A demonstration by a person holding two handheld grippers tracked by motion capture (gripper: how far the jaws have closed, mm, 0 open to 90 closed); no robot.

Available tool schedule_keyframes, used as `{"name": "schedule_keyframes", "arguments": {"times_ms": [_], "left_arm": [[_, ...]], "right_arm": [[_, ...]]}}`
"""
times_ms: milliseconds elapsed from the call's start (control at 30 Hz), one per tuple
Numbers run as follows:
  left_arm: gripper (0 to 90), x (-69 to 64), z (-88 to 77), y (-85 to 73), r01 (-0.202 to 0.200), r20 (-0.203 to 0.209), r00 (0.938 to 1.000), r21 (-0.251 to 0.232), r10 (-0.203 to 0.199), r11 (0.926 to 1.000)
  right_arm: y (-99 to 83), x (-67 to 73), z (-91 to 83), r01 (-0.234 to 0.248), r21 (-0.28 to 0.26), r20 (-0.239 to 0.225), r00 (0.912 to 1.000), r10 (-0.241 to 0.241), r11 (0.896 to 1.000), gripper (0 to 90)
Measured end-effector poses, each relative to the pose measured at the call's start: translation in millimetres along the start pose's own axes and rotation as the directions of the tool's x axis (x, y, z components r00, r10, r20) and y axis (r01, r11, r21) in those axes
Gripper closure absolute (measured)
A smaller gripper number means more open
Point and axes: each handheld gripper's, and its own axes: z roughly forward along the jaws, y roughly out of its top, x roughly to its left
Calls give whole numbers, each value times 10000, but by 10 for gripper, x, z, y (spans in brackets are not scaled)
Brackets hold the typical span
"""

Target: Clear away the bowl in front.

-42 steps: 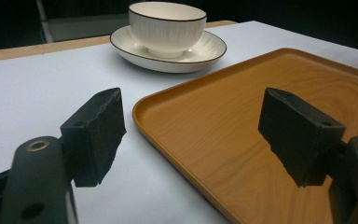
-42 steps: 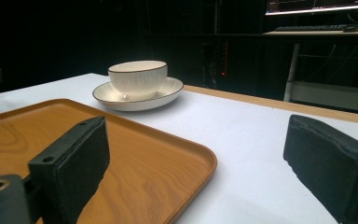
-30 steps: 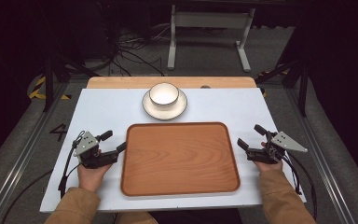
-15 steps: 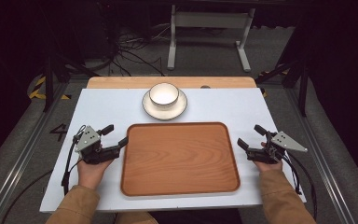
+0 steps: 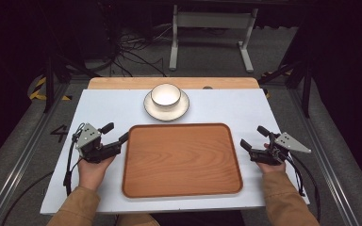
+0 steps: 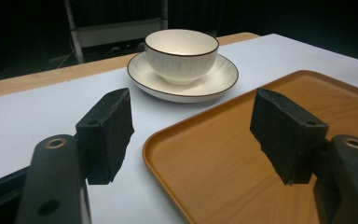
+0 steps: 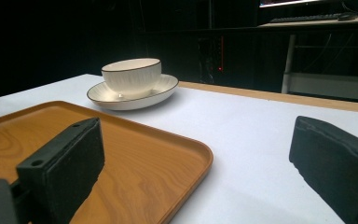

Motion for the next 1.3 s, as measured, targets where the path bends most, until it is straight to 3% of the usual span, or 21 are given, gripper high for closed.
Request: {"name": "schedule_keyframes", "arguments": {"times_ms": [500,667,933,1100,1300], "left_arm": [[297,-83,-21,103,-598,-183,9980,-24,597,9982],[285,-82,-8,157,-636,-130,9979,-51,635,9980],[282,-60,25,277,-276,-102,9996,-300,273,9992],[281,-54,71,359,-401,-120,9991,-336,398,9986],[280,-8,131,432,-256,-132,9996,-301,252,9992]], "right_arm": [[1,-1,-2,-55,-13,-34,10000,55,10000,36],[0,4,2,-27,-9,-13,10000,27,10000,36],[-1,1,2,-51,17,-23,10000,51,10000,37],[-1,3,4,-40,-6,-45,10000,40,10000,38],[-1,2,4,-41,14,-33,10000,41,10000,38]]}}
